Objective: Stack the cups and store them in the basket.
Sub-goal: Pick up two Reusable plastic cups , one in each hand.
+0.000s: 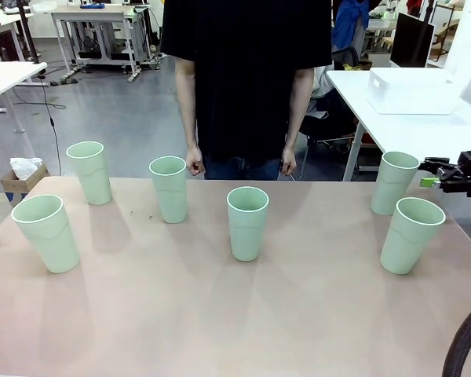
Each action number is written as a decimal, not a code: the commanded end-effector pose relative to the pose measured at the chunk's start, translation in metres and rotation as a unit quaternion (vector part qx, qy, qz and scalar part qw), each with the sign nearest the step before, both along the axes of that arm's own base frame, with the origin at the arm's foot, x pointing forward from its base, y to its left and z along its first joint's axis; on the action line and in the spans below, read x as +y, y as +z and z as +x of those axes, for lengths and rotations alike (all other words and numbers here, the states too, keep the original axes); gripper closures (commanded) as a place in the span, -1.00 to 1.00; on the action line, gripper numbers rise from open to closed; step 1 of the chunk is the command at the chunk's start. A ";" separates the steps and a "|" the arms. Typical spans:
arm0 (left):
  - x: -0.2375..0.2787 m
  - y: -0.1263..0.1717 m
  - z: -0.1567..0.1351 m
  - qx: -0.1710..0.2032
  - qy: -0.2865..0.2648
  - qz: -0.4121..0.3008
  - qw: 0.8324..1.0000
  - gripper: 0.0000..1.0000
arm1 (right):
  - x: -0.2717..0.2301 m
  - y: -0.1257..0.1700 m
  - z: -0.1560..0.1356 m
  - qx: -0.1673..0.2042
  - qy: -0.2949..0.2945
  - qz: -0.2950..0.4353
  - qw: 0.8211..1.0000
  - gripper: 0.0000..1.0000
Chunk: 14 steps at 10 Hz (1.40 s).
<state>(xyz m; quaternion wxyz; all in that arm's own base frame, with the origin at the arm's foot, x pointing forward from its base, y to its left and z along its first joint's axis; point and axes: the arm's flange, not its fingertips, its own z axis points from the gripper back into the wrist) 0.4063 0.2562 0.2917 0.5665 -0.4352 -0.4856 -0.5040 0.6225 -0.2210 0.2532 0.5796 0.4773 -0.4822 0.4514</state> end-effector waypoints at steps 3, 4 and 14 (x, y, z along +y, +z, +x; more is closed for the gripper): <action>-0.018 -0.009 -0.012 0.001 0.016 -0.022 1.000 -1.00 | 0.016 0.004 -0.008 -0.018 -0.007 0.000 1.000 -1.00; -0.022 -0.011 -0.013 -0.007 0.025 -0.029 0.999 -1.00 | 0.018 0.004 -0.008 -0.021 -0.008 -0.003 1.000 -1.00; -0.057 -0.035 -0.019 -0.015 -0.033 -0.053 0.998 -1.00 | 0.031 -0.005 -0.006 -0.034 0.000 0.001 0.999 -1.00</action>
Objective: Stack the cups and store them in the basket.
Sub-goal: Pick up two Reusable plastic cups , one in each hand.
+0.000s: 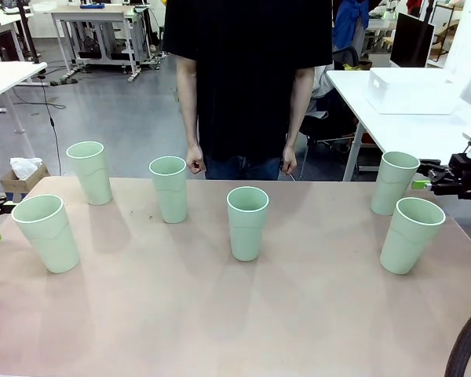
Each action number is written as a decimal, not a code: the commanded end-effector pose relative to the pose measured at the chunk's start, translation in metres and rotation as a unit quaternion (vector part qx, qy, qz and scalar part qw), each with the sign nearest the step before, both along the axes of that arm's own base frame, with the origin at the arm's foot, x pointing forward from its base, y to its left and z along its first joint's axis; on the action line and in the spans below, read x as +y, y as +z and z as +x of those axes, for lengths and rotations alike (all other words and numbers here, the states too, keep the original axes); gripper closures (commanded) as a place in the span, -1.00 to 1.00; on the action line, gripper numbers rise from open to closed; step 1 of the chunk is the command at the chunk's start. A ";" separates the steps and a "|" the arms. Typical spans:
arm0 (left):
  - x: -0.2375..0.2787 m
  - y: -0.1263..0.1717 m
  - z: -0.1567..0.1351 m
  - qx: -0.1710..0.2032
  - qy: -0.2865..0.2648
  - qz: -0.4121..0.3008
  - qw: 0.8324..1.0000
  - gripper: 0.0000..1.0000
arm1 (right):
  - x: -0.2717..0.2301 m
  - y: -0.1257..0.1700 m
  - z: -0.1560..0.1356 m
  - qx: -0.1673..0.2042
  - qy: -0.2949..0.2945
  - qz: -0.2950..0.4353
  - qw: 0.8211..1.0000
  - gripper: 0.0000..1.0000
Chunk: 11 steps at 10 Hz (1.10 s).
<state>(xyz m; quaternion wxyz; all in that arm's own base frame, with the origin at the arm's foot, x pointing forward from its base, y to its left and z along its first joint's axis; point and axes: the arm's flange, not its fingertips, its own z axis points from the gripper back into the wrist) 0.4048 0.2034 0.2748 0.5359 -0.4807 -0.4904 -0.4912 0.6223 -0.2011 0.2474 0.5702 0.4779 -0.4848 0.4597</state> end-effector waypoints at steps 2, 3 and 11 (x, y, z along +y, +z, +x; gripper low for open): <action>-0.009 -0.022 -0.018 -0.023 -0.014 -0.005 1.000 -1.00 | 0.015 -0.003 -0.004 -0.028 -0.006 0.001 1.000 -1.00; -0.010 -0.024 -0.019 -0.023 -0.017 -0.005 1.000 -1.00 | 0.016 -0.007 -0.003 -0.026 0.001 -0.001 1.000 -1.00; -0.020 -0.035 -0.018 -0.034 -0.027 -0.006 0.999 -1.00 | 0.025 -0.019 -0.001 -0.020 0.002 0.006 1.000 -1.00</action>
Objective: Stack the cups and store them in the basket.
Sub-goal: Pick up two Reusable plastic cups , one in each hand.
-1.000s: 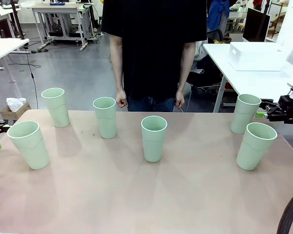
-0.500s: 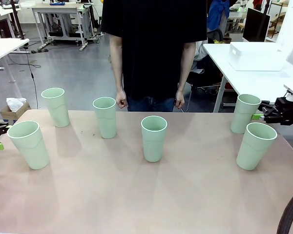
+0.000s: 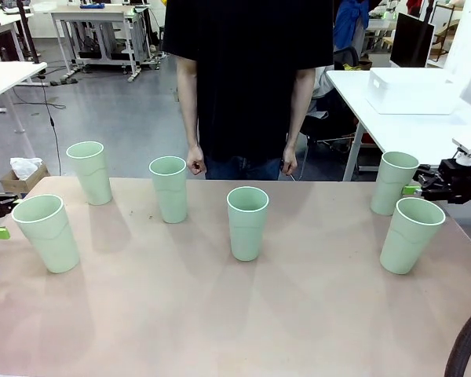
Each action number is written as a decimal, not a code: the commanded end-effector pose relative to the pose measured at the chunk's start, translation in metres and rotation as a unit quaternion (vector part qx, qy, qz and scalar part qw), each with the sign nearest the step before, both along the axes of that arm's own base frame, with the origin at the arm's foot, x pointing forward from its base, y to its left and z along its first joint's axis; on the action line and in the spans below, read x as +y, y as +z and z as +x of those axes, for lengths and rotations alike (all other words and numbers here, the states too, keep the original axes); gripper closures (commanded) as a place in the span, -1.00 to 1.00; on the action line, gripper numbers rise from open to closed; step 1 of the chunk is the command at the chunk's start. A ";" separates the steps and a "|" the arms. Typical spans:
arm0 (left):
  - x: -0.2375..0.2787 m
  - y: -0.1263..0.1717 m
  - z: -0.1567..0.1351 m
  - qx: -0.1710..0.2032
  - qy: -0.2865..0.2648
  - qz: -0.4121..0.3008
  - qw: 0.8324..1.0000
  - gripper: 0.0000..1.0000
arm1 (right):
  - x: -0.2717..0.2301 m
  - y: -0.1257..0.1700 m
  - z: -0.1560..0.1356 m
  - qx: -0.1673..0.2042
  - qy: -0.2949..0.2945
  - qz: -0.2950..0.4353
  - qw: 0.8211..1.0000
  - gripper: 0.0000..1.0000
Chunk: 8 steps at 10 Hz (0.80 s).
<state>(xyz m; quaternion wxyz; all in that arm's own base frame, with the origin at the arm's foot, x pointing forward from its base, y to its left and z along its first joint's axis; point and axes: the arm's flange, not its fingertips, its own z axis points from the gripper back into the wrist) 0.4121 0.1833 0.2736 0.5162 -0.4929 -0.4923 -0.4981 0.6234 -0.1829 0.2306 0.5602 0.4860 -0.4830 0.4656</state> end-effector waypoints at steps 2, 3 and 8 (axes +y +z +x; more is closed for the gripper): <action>-0.004 -0.042 -0.024 -0.030 -0.010 0.021 0.999 -1.00 | 0.008 -0.003 -0.002 -0.017 -0.011 0.002 1.000 -1.00; -0.006 -0.046 -0.023 -0.036 -0.011 0.033 0.999 -1.00 | 0.009 -0.004 -0.002 -0.017 -0.011 0.001 1.000 -1.00; -0.014 -0.068 -0.024 -0.034 -0.028 0.047 0.998 -1.00 | 0.015 -0.008 -0.003 -0.012 -0.009 0.003 1.000 -1.00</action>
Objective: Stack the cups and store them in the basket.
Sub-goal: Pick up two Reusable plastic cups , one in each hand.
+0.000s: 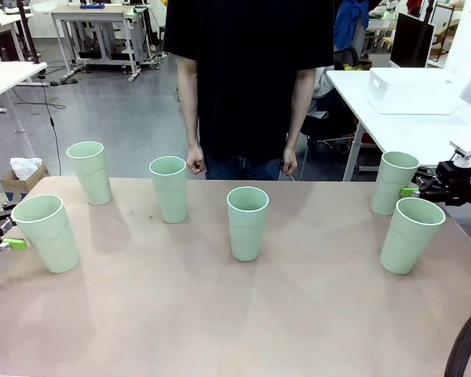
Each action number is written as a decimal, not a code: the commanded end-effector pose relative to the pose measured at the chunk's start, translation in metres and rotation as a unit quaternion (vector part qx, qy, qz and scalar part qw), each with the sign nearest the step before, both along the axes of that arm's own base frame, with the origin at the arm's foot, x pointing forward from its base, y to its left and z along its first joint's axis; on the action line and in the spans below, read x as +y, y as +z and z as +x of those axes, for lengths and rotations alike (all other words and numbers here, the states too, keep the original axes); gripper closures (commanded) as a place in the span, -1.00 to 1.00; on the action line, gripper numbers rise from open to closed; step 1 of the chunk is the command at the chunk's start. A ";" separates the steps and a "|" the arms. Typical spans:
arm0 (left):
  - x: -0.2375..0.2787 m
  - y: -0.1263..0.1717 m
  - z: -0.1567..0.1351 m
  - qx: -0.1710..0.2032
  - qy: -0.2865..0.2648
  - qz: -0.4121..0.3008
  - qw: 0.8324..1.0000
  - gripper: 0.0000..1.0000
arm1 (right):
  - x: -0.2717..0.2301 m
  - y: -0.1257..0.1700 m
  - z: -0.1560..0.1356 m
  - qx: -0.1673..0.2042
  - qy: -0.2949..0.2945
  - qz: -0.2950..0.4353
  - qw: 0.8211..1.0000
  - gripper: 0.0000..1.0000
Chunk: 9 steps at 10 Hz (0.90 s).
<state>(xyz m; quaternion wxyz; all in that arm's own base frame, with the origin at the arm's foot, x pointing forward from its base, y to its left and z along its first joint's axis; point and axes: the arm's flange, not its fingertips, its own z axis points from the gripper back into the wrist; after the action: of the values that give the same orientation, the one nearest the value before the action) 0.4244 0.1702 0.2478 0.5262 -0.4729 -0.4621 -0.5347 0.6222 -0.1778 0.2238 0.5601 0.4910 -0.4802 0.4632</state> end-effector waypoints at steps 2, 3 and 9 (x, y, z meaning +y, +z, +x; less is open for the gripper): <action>-0.003 -0.048 -0.039 -0.029 -0.013 -0.009 0.999 -1.00 | 0.012 -0.003 -0.003 -0.015 -0.011 0.002 1.000 -1.00; -0.005 -0.050 -0.040 -0.030 -0.012 -0.017 0.999 -1.00 | 0.013 -0.003 -0.003 -0.016 -0.013 0.002 1.000 -1.00; -0.029 -0.046 -0.044 -0.008 0.025 -0.042 0.999 -1.00 | 0.014 -0.004 -0.004 -0.006 -0.025 0.012 1.000 -1.00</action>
<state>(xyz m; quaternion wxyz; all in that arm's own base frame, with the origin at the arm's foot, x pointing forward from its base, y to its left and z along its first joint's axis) 0.3966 0.1501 0.2041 0.5157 -0.4928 -0.4880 -0.5030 0.6209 -0.1727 0.2172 0.5626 0.4930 -0.4831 0.4550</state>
